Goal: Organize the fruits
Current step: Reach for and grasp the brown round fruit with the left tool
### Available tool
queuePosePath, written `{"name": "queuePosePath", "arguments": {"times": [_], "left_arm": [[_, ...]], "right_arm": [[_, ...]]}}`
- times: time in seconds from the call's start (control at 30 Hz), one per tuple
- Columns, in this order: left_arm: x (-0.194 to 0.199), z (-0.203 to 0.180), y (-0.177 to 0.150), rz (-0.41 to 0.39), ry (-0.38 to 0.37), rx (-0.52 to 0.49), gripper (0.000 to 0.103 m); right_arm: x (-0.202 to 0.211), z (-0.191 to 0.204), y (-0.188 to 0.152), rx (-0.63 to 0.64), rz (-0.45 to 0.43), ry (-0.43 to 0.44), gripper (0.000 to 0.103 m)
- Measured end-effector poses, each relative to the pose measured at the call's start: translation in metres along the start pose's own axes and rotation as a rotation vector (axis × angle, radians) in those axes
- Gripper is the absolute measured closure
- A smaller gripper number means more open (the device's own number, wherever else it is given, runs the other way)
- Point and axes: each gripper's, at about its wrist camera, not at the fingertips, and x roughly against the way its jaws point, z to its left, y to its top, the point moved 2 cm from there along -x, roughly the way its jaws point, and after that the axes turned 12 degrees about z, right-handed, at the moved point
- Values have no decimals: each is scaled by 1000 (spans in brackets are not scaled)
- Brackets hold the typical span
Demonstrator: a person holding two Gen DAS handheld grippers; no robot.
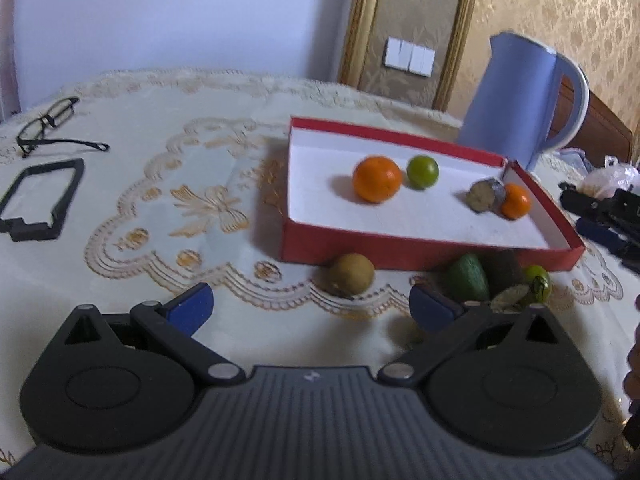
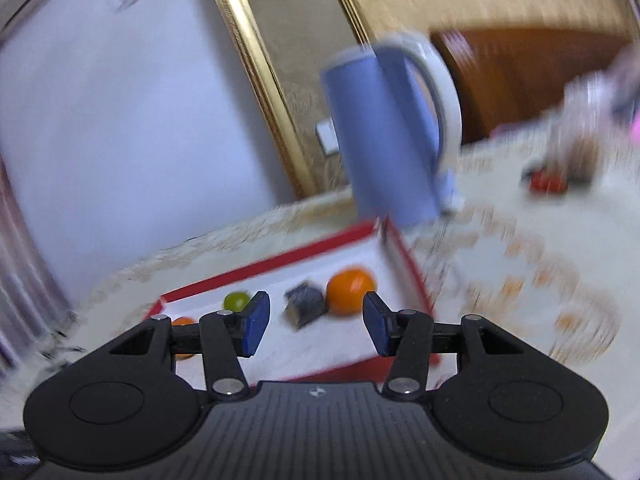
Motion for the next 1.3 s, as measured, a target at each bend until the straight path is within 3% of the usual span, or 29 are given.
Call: {"name": "queuePosePath", "arguments": {"times": [0.07,0.17,0.3,0.4,0.53,0.87,0.97,1.03,1.3], "left_arm": [[0,-8,1,-11,33,-22,0],[3,-24,2,-62,122,-97,0],[2,-39,4,-91,199,-172,0],[-5,-38,6,-62,190,-168,0],[-9,-34,10,-44,198,-142,14],[-14,-37,15,-25,187,-141,16],[-19,-37,16,-1,174,-137,26],[-22,-35,17,21,156,-129,42],[-24,-33,20,40,115,-111,58]], "right_arm": [[-2,-6,-1,-18,28,46,53],[5,-3,-4,22,-9,56,52],[7,5,-7,71,-2,104,43],[13,10,-10,105,-16,100,43],[13,13,-12,130,-13,83,43],[12,14,-14,133,15,95,43],[12,15,-15,144,15,95,43],[13,16,-14,150,2,83,43],[14,18,-15,168,-14,56,43]]}}
